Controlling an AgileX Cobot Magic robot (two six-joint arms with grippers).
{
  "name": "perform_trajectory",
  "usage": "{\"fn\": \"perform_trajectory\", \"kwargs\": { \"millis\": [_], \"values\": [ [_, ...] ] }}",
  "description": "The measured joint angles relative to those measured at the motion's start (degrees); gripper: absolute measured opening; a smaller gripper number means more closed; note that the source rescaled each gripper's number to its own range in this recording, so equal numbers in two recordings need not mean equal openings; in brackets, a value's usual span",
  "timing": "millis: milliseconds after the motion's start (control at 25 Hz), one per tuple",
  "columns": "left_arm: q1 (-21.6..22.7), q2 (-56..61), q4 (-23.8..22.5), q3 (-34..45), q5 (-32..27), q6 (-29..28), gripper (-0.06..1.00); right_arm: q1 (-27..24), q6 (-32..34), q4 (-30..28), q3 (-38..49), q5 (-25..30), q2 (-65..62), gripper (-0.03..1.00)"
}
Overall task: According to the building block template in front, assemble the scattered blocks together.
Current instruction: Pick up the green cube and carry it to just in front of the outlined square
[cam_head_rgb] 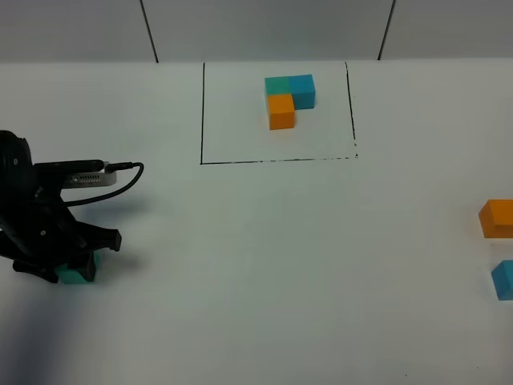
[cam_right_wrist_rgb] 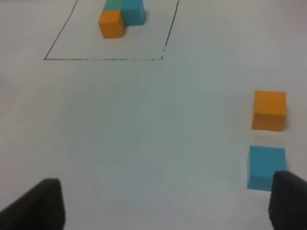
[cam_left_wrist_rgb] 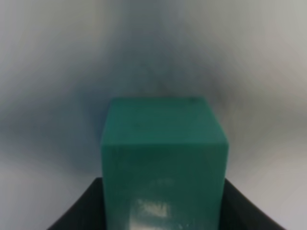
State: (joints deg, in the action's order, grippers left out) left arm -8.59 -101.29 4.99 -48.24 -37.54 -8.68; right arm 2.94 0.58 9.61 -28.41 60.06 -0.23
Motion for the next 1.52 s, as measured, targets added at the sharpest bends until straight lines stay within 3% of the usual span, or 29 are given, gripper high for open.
{"fn": "perform_trajectory", "kwargs": {
  "millis": [120, 240, 440, 680, 880, 1160, 1320, 1520],
  "values": [
    [0.0, -0.1, 0.0, -2.6, -4.0, 2.1, 0.0, 0.0, 0.0, 0.0, 0.0, 0.0, 0.0, 0.73],
    [-1.0, -0.1, -1.0, -7.6, -10.7, 9.7, 0.0, 0.0, 0.0, 0.0, 0.0, 0.0, 0.0, 0.73],
    [-7.5, -0.5, -5.6, -16.5, -18.5, 27.2, 0.0, 0.0, 0.0, 0.0, 0.0, 0.0, 0.0, 0.73],
    [-15.1, -8.1, -6.5, -32.4, -25.6, 40.1, 0.0, 0.0, 0.0, 0.0, 0.0, 0.0, 0.0, 0.73],
    [-21.3, -18.0, -8.1, -49.0, -30.6, 44.2, 0.0, 0.0, 0.0, 0.0, 0.0, 0.0, 0.0, 0.73],
    [-27.5, -31.9, -10.8, -69.8, -30.9, 49.9, 0.0, 0.0, 0.0, 0.0, 0.0, 0.0, 0.0, 0.73],
    [-29.9, -36.8, -10.8, -75.6, -30.9, 53.6, 0.0, 0.0, 0.0, 0.0, 0.0, 0.0, 0.0, 0.73],
    [-30.7, -39.8, -10.5, -76.1, -30.9, 55.8, 0.0, 0.0, 0.0, 0.0, 0.0, 0.0, 0.0, 0.73]
  ]
}}
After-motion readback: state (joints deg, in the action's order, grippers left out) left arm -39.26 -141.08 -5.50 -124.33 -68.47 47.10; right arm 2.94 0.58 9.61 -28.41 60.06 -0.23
